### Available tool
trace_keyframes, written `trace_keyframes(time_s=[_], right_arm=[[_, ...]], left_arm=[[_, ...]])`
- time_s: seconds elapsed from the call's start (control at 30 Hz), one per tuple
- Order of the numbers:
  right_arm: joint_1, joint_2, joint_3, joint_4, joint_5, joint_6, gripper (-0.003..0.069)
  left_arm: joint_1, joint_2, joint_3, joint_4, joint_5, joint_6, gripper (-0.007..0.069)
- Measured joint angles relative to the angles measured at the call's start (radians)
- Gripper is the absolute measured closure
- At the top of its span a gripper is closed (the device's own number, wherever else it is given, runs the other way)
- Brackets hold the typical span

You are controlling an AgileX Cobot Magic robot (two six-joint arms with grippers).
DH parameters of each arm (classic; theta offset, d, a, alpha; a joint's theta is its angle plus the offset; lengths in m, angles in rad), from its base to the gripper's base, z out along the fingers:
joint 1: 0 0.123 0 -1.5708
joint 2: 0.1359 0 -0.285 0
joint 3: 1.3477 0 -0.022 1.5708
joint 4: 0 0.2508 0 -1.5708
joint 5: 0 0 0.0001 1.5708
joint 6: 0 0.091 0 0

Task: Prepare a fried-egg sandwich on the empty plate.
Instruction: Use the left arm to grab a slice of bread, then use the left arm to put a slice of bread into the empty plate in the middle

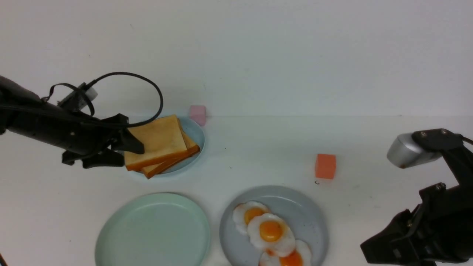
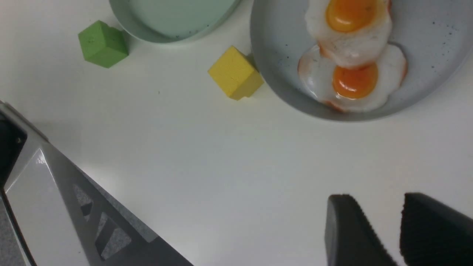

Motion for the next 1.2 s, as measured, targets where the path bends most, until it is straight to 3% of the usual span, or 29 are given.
trace_keyframes(time_s=[0.1, 0.3, 0.37, 0.4, 0.47, 0.53, 0.87, 1.2], right_arm=[[0.000, 0.000, 0.000, 0.000, 0.015, 0.000, 0.0418], [0.000, 0.000, 0.000, 0.000, 0.022, 0.000, 0.0418], [0.000, 0.000, 0.000, 0.000, 0.022, 0.000, 0.0418], [0.000, 0.000, 0.000, 0.000, 0.022, 0.000, 0.0418], [0.000, 0.000, 0.000, 0.001, 0.022, 0.000, 0.0418], [0.000, 0.000, 0.000, 0.001, 0.022, 0.000, 0.0418], [0.000, 0.001, 0.000, 0.001, 0.002, 0.000, 0.0418], [0.000, 0.001, 0.000, 0.008, -0.075, -0.001, 0.0418]], left_arm=[[0.001, 0.025, 0.000, -0.053, 0.000, 0.029, 0.0193], [0.003, 0.026, 0.000, -0.067, -0.003, 0.040, 0.0327], [0.003, 0.026, 0.000, -0.057, -0.003, 0.040, 0.0428], [0.003, 0.026, 0.000, -0.057, -0.003, 0.040, 0.0428], [0.003, 0.026, 0.000, -0.039, -0.001, 0.039, 0.0527], [0.003, 0.024, 0.000, -0.022, 0.000, 0.030, 0.0579], [0.015, -0.155, 0.017, 0.041, 0.119, 0.022, 0.0596], [0.011, -0.445, 0.429, 0.047, 0.124, 0.051, 0.0596]])
